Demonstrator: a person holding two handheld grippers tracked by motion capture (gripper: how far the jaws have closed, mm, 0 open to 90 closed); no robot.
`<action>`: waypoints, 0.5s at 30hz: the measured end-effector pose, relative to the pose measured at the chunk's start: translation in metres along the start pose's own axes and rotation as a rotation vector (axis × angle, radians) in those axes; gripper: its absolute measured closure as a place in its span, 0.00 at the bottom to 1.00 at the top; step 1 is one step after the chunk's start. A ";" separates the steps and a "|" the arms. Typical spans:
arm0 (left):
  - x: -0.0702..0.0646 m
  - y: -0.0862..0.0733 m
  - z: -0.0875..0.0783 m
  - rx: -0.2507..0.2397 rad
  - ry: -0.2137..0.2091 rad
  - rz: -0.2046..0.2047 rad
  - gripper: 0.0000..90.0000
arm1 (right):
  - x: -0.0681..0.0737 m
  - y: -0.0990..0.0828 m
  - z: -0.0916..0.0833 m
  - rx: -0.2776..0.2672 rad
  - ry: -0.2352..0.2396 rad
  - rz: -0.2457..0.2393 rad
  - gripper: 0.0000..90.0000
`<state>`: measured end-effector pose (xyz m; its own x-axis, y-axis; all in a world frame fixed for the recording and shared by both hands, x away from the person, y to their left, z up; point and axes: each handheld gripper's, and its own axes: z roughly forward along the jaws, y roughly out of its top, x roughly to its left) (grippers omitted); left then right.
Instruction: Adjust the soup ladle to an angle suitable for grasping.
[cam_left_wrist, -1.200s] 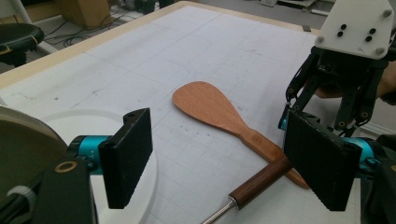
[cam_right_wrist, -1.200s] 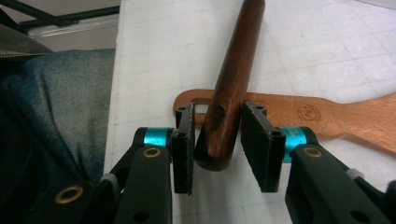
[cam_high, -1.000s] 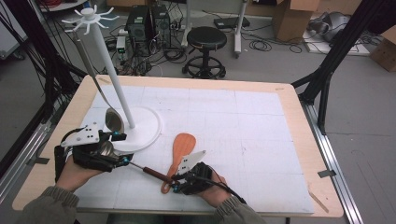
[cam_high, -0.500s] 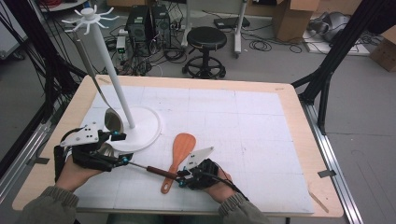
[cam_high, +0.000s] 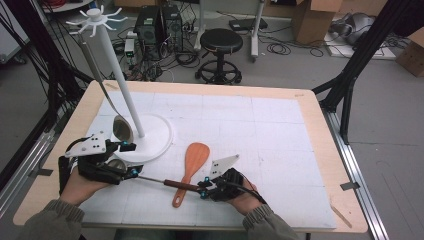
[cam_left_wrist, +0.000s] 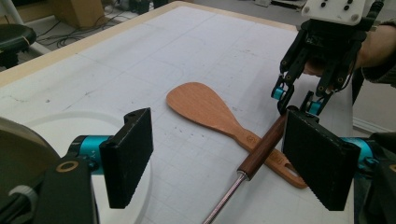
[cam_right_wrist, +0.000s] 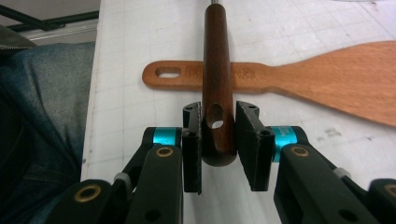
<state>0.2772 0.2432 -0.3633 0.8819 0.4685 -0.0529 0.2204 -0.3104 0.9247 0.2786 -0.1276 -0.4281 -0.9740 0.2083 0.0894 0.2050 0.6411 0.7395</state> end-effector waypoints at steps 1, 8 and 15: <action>0.000 0.000 0.000 0.000 -0.001 -0.002 0.28 | -0.001 -0.001 -0.002 -0.002 0.001 -0.001 0.81; -0.001 0.000 0.002 0.008 -0.008 -0.001 0.28 | -0.005 -0.007 -0.013 0.016 0.000 -0.007 0.81; -0.002 0.001 0.003 0.013 -0.013 0.000 0.28 | -0.007 -0.013 -0.015 0.032 0.007 0.015 0.80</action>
<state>0.2773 0.2395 -0.3640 0.8871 0.4580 -0.0573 0.2255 -0.3216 0.9196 0.2815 -0.1487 -0.4287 -0.9713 0.2135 0.1051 0.2229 0.6615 0.7161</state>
